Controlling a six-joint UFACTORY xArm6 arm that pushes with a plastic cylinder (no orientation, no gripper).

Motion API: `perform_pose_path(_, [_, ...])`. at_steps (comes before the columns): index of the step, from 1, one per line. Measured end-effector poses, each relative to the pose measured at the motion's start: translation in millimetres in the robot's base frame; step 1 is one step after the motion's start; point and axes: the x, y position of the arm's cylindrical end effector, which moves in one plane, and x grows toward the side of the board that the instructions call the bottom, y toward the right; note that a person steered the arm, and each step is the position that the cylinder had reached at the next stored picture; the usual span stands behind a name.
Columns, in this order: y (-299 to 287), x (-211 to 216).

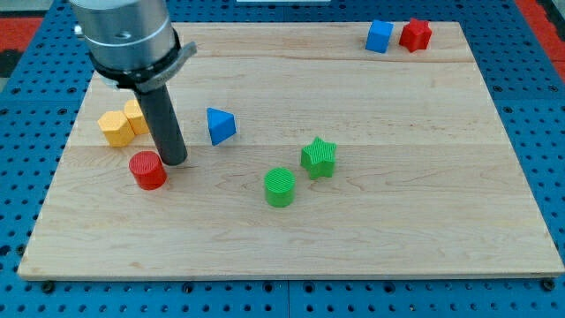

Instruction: Move the triangle to the bottom left of the cube

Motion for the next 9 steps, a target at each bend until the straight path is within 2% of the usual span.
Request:
perform_pose_path(1, [23.3,-27.6])
perform_pose_path(3, [140.5,-67.2])
perform_pose_path(4, [141.4,-80.0])
perform_pose_path(5, [110.0,-90.0])
perform_pose_path(6, [139.2,-109.4])
perform_pose_path(8, [297.0,-131.7])
perform_pose_path(9, [274.7,-131.2])
